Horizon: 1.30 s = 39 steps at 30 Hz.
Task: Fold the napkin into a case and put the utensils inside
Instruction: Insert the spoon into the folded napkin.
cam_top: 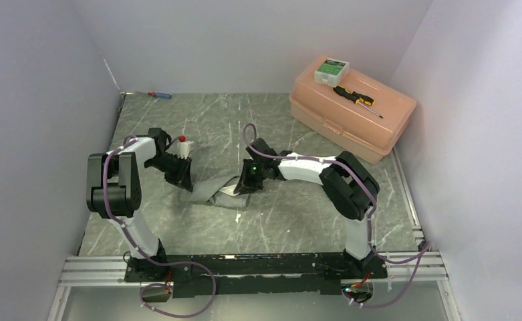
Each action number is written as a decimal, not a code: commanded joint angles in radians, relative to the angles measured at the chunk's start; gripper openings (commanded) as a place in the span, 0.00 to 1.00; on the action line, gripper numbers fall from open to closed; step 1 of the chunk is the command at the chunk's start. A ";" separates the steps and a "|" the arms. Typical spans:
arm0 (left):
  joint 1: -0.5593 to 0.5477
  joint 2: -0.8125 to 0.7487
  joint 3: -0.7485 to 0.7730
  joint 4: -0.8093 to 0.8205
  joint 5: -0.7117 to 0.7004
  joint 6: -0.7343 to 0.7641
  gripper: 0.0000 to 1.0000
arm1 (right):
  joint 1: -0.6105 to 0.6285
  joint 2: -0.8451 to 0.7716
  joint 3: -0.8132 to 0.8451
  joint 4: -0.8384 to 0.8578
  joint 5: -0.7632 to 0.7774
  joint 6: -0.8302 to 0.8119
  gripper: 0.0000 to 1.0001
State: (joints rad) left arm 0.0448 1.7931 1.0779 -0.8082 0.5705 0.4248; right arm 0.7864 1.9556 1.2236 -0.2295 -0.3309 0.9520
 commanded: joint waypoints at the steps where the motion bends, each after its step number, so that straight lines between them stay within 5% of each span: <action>1: -0.012 0.028 0.002 -0.038 -0.003 0.032 0.21 | -0.029 -0.092 -0.081 0.059 -0.058 -0.056 0.00; 9: -0.011 0.026 0.012 -0.038 -0.046 0.054 0.19 | -0.064 -0.138 -0.097 -0.023 -0.103 -0.158 0.00; 21: -0.011 0.026 0.029 -0.054 -0.045 0.059 0.19 | -0.031 -0.066 -0.041 0.161 -0.170 -0.024 0.00; 39: -0.011 0.034 0.033 -0.060 -0.036 0.065 0.17 | 0.001 0.028 0.031 0.173 -0.063 0.003 0.02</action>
State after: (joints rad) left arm 0.0376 1.7992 1.0962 -0.8368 0.5529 0.4591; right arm 0.7704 2.0109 1.2087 -0.0963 -0.4690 0.9379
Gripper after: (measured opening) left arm 0.180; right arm 0.065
